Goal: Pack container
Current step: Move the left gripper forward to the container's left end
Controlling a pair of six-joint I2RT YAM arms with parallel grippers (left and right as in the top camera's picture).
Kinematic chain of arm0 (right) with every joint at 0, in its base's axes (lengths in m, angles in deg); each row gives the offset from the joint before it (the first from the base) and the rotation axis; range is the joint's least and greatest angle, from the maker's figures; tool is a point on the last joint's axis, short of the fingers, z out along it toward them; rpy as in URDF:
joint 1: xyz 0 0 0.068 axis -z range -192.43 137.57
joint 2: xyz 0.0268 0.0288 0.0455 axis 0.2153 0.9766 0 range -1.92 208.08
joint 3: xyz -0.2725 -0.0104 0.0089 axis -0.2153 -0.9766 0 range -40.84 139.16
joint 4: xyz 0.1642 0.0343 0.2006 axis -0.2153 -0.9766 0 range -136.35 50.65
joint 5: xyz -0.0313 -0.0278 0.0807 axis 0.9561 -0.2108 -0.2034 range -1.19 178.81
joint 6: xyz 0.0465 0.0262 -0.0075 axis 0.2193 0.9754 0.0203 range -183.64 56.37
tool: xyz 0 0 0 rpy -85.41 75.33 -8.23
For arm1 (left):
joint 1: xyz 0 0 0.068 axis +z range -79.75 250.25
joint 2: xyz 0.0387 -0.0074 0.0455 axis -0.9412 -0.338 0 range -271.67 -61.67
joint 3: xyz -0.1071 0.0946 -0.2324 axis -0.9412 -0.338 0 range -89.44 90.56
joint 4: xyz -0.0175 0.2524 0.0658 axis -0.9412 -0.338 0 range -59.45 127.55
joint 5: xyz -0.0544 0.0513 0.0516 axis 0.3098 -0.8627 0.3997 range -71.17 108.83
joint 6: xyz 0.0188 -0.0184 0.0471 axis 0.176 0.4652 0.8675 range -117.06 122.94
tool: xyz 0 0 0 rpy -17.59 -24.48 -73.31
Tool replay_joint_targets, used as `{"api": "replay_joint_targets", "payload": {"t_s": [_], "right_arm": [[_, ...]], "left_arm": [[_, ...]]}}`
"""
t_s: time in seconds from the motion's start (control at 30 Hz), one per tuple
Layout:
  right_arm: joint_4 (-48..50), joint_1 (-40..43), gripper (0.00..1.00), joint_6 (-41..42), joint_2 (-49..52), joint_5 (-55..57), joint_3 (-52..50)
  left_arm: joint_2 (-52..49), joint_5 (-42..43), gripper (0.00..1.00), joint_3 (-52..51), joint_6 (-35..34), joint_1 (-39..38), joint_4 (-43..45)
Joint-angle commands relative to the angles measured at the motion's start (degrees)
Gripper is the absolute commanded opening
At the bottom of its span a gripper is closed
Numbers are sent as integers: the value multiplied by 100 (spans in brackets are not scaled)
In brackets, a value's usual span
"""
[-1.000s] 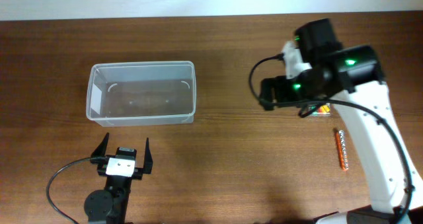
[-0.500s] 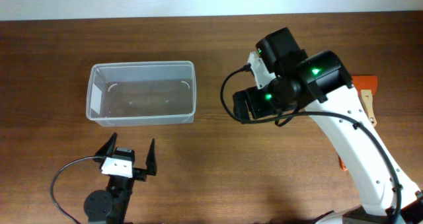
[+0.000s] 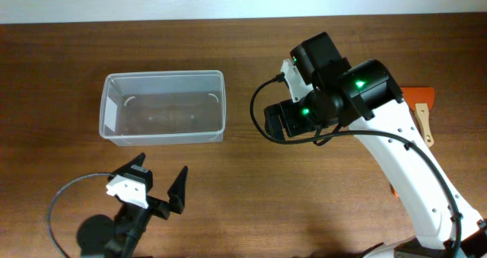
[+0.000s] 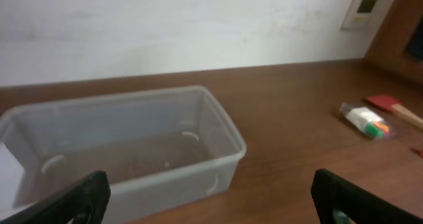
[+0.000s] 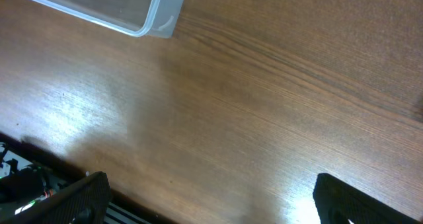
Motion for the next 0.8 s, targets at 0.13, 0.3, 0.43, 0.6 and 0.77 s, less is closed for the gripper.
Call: {"api": "replay_joint_targets", "payload": {"t_s": [0.13, 0.3, 0.43, 0.6, 0.77], "right_arm": [[26, -59, 99, 26, 0, 24, 138], [35, -59, 99, 26, 0, 24, 138], [42, -59, 99, 24, 0, 24, 138], [44, -59, 99, 26, 0, 24, 138], [133, -59, 99, 31, 0, 24, 138]], "left_arm": [[-1875, 109, 99, 2194, 1086, 20, -929], [-3150, 240, 99, 3370, 1078, 20, -1071], [-3781, 243, 99, 3648, 1073, 20, -949], [-4315, 870, 99, 3788, 1056, 20, -935], [-5014, 839, 99, 4649, 1051, 20, -1368]]}}
